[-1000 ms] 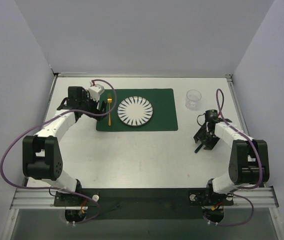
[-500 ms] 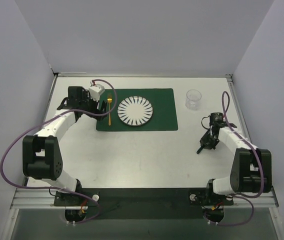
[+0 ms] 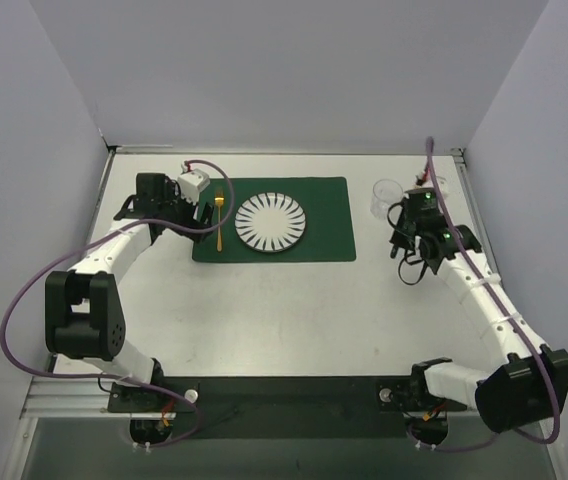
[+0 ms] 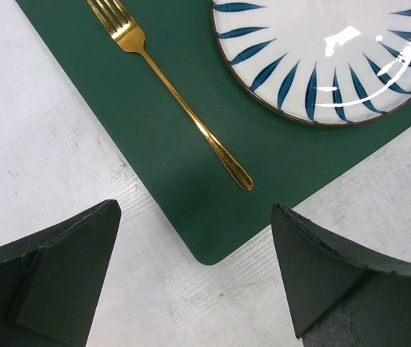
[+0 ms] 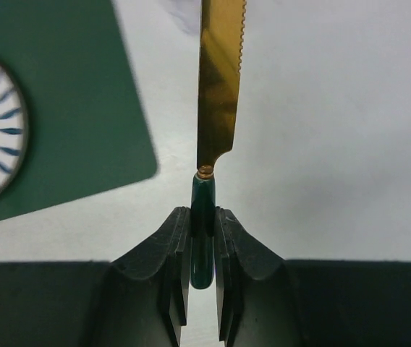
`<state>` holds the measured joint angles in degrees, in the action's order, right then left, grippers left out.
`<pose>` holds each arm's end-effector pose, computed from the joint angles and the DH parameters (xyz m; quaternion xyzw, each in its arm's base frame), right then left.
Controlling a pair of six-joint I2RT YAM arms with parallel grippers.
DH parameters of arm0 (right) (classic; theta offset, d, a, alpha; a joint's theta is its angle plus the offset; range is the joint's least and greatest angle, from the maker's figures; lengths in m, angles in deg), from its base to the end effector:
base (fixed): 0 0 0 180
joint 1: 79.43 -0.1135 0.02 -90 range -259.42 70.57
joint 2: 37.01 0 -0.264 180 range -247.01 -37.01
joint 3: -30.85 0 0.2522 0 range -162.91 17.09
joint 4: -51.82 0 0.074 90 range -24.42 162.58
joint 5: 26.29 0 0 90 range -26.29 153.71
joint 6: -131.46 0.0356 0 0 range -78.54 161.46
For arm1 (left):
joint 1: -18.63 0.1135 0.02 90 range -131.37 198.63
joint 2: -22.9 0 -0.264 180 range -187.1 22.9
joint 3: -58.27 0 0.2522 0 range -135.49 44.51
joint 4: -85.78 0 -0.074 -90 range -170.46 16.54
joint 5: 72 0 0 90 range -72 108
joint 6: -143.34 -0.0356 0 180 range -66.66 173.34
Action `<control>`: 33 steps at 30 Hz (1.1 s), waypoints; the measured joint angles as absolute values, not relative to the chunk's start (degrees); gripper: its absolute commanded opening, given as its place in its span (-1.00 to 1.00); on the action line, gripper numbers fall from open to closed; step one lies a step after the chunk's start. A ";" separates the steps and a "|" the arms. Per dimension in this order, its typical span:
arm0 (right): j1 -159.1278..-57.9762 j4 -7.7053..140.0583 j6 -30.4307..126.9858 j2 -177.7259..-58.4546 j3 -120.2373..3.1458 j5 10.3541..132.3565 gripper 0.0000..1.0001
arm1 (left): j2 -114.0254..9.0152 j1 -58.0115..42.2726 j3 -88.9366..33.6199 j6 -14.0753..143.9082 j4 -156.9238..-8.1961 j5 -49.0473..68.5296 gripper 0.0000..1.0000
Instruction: Set the dinner table for one person
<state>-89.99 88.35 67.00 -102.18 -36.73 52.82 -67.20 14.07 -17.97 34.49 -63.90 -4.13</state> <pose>0.2483 0.0394 0.3026 0.1587 0.8662 0.0648 0.4695 0.3399 -0.0406 0.2425 0.2566 0.8700 -0.1279 0.4011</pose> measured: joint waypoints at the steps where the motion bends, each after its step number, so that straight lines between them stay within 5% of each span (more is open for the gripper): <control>1: -92.92 88.59 65.01 -104.47 -41.04 53.37 -1.00 | -67.20 14.07 -17.97 34.40 -63.88 -3.91 0.94; 17: -99.02 89.63 54.15 -150.13 -72.45 74.44 -1.00 | -67.23 14.18 -17.99 32.58 -62.54 -1.46 0.95; 33: -99.06 94.33 57.04 -161.95 -81.39 74.39 -1.00 | -68.76 14.23 -17.99 32.08 -62.33 -1.26 0.95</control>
